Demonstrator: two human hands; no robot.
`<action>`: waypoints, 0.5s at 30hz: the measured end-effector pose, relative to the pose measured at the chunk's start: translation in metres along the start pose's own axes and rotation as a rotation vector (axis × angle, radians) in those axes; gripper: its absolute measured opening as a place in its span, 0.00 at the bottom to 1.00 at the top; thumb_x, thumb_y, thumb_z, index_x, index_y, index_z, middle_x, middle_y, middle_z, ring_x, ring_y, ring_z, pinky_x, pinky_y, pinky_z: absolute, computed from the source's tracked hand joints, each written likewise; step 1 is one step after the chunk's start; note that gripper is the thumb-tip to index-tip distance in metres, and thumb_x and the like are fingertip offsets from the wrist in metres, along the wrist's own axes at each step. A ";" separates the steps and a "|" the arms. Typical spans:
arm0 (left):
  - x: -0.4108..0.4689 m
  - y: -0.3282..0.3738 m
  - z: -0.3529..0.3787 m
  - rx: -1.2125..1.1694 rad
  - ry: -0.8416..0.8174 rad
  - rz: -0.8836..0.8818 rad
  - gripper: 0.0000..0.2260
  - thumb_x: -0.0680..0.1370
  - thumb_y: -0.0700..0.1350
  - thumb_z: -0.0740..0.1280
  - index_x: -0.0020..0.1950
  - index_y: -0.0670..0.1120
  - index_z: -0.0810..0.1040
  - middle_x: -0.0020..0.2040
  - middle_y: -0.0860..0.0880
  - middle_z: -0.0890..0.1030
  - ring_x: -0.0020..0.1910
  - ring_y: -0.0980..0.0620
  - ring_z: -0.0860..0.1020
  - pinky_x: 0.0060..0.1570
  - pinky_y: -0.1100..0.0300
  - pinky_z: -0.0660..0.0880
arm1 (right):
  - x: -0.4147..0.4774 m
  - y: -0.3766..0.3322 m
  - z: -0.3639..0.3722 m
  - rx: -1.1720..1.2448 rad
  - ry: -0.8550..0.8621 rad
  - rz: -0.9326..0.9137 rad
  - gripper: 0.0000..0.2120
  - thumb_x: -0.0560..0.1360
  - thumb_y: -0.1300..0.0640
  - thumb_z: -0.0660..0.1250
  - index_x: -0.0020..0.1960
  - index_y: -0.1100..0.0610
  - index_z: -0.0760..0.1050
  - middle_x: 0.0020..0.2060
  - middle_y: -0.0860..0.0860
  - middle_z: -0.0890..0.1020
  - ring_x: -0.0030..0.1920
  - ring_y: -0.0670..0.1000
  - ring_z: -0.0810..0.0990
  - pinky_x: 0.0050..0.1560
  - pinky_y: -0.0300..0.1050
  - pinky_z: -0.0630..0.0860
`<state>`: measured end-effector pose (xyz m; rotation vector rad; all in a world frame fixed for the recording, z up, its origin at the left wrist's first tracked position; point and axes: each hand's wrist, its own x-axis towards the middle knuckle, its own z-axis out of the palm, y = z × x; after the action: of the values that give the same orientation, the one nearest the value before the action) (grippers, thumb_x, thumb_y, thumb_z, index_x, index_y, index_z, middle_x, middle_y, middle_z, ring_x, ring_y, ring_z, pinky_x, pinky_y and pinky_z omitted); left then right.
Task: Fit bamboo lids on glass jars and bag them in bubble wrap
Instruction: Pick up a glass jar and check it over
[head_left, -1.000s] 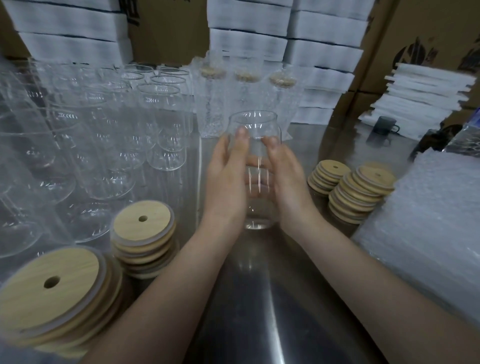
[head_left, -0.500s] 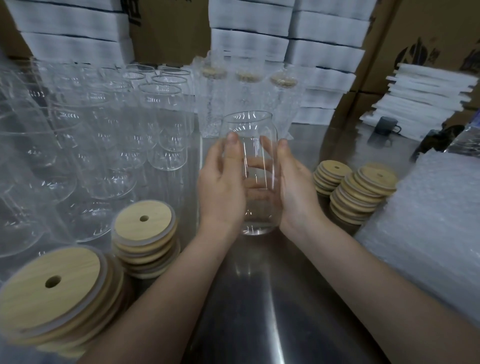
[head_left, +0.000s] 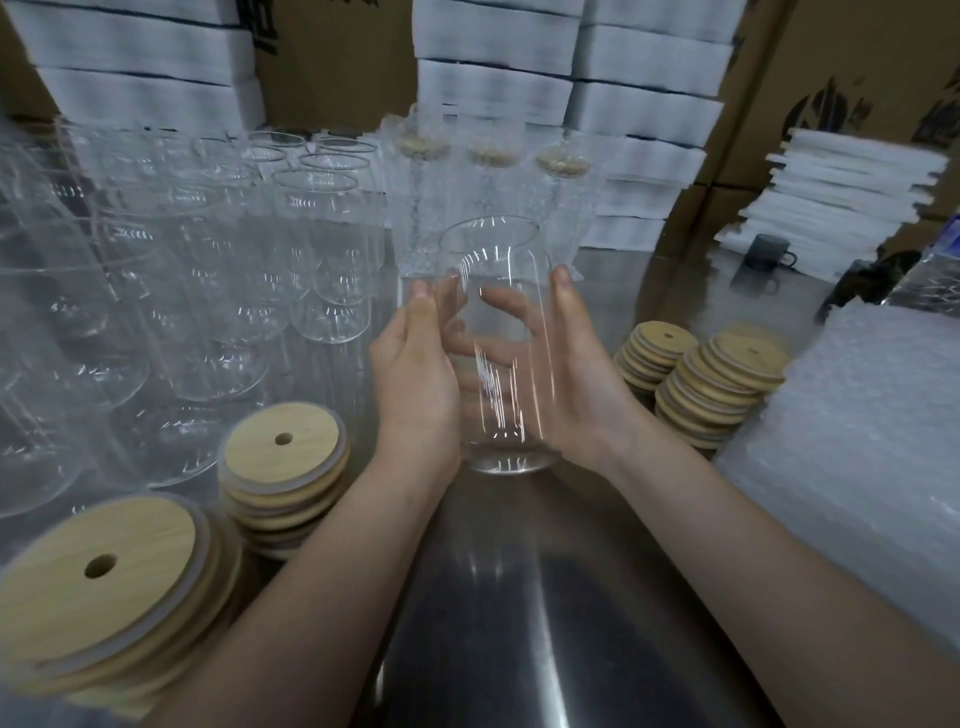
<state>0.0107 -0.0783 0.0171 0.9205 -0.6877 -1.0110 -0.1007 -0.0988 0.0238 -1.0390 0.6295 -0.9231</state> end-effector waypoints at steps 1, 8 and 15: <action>-0.003 0.000 0.001 0.014 0.006 0.032 0.17 0.84 0.52 0.55 0.59 0.46 0.81 0.54 0.50 0.85 0.53 0.55 0.83 0.55 0.54 0.79 | 0.000 -0.002 -0.001 -0.012 -0.011 0.000 0.31 0.69 0.31 0.56 0.63 0.50 0.71 0.54 0.60 0.84 0.51 0.60 0.84 0.53 0.59 0.79; -0.016 0.007 0.011 0.121 -0.147 0.176 0.12 0.82 0.58 0.56 0.51 0.54 0.77 0.37 0.61 0.84 0.38 0.61 0.83 0.37 0.61 0.81 | -0.003 -0.006 0.003 -0.071 0.099 -0.144 0.35 0.67 0.30 0.58 0.63 0.54 0.75 0.46 0.59 0.85 0.43 0.56 0.85 0.42 0.51 0.81; -0.027 0.008 0.014 0.225 -0.121 0.148 0.40 0.61 0.70 0.67 0.66 0.49 0.69 0.57 0.49 0.79 0.53 0.50 0.82 0.55 0.44 0.79 | -0.008 0.001 0.019 -0.283 0.299 -0.375 0.25 0.71 0.36 0.56 0.58 0.50 0.76 0.46 0.60 0.85 0.42 0.58 0.85 0.37 0.48 0.82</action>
<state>-0.0080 -0.0562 0.0293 0.9926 -0.9723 -0.8739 -0.0891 -0.0834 0.0300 -1.3115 0.8481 -1.3607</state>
